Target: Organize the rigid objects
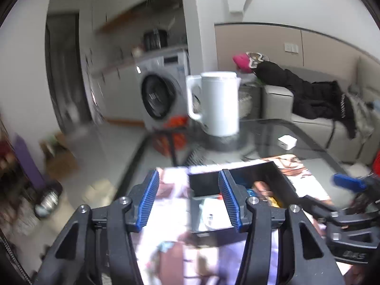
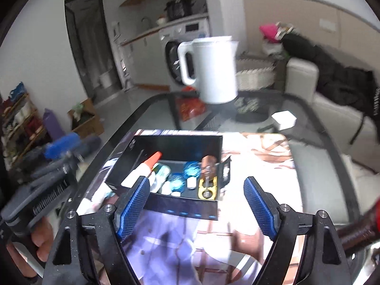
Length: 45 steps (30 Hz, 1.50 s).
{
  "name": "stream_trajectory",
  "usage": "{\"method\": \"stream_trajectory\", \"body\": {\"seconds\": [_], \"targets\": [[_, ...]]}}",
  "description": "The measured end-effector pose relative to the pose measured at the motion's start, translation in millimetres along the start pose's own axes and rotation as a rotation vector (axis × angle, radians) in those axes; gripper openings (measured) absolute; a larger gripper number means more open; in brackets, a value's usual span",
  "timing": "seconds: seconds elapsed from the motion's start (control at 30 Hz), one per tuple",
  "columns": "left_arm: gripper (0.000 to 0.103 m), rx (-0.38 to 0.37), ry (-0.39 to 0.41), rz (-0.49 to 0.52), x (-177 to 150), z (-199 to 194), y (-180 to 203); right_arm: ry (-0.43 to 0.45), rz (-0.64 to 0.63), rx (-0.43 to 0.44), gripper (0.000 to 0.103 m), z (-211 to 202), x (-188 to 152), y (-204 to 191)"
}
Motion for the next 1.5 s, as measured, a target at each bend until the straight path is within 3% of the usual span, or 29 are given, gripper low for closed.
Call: {"method": "stream_trajectory", "body": {"seconds": [0.13,0.2,0.23,0.27,0.4,0.47,0.7,0.83,1.5], "targets": [[0.054,-0.09,-0.042,-0.007,-10,3,-9,0.081,0.023,0.002,0.086,-14,-6,0],[0.061,-0.089,-0.059,-0.017,-13,6,-12,0.138,0.004,-0.012,0.09,-20,-5,-2],[0.073,-0.077,-0.062,-0.021,-15,6,-13,0.16,-0.008,-0.017,0.093,-21,-6,-3],[0.084,-0.061,-0.048,-0.038,-17,3,-16,0.175,-0.019,-0.008,0.097,-20,-6,-4],[0.091,-0.034,0.065,-0.076,-18,-14,-26,0.183,-0.033,-0.007,0.099,-17,-6,-3],[0.101,-0.03,0.089,-0.076,-17,-15,-29,0.173,-0.03,-0.006,0.1,-14,-6,-1],[0.103,-0.045,0.049,-0.117,-14,-10,-38,0.179,-0.05,-0.029,0.101,-17,-9,-10],[0.103,0.001,0.068,-0.084,-16,-13,-33,0.18,-0.056,-0.021,0.101,-19,-11,-13],[0.103,-0.064,0.034,-0.043,-20,-9,-19,0.206,-0.066,-0.051,0.102,-26,-12,-15]]}}
Point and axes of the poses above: each gripper's, at about its wrist camera, not at the fingertips, and z roughly the way its jaws point, y to its right, x to its top, the point moved 2 cm from there along z, roughly the way its jaws point, and after that the axes turned 10 degrees about x, right-handed, at the moved point
